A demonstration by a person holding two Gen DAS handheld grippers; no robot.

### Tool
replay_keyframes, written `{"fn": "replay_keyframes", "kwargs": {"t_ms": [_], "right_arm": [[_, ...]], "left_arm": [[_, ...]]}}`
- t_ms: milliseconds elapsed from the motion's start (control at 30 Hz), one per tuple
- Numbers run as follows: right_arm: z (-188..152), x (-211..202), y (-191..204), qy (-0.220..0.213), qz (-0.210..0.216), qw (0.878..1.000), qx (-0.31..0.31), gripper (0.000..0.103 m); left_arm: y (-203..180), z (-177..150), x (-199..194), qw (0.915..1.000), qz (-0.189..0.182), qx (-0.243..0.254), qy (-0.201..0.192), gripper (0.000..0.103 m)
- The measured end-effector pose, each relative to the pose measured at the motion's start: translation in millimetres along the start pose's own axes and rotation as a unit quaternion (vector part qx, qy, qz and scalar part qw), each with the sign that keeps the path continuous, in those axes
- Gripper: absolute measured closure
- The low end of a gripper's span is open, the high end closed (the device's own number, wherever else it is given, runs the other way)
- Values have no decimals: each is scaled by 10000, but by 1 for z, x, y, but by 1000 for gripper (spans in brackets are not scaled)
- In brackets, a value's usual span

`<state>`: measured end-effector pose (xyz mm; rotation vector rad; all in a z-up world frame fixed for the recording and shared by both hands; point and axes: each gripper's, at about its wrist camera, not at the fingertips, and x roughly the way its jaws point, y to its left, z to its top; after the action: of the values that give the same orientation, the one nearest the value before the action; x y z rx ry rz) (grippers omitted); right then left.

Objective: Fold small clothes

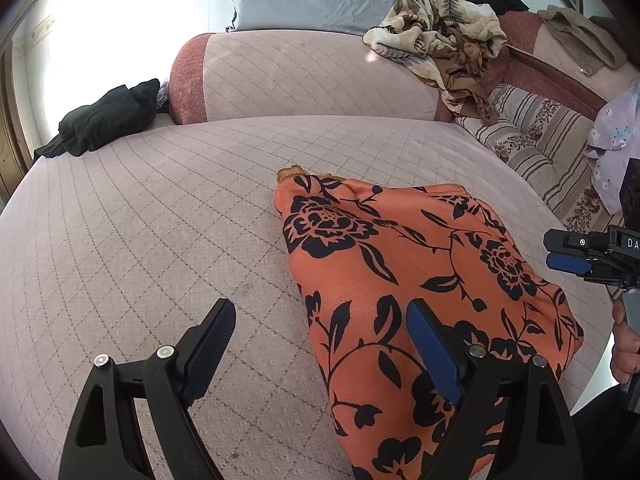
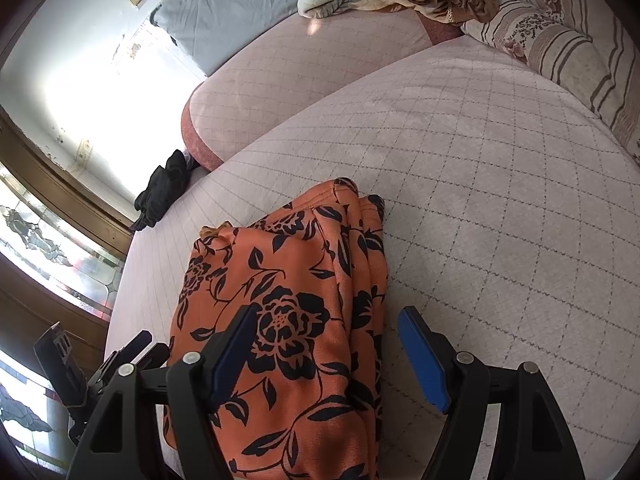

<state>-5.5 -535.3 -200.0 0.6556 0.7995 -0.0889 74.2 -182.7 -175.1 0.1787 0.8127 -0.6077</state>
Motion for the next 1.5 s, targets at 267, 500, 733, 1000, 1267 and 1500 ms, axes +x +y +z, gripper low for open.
{"fn": "replay_keyframes", "kwargs": {"t_ms": [267,500,733,1000,1267,1500], "right_arm": [[1,0,-4,-2,-8,10000,2,27],[0,-1,-8,20,41,10000,-1,27],[-3,11,-15,251,437,9985,200,27],[-7,38,-28,806,660,9930,552,27],[-10,53,-37,964,856,9885,787,25],[-11,68,-18,1089,1034,9858,745,28]], "left_arm": [[-5,0,4,9999,-68,18,73,16],[-9,-2,10,9997,-167,-8,185,16],[-10,-4,19,9984,-383,-112,397,16],[5,-9,40,9821,-1284,-890,1052,16],[4,-12,50,9721,-1655,-1067,1272,16],[4,-13,50,9744,-1656,-1036,1109,27]]}}
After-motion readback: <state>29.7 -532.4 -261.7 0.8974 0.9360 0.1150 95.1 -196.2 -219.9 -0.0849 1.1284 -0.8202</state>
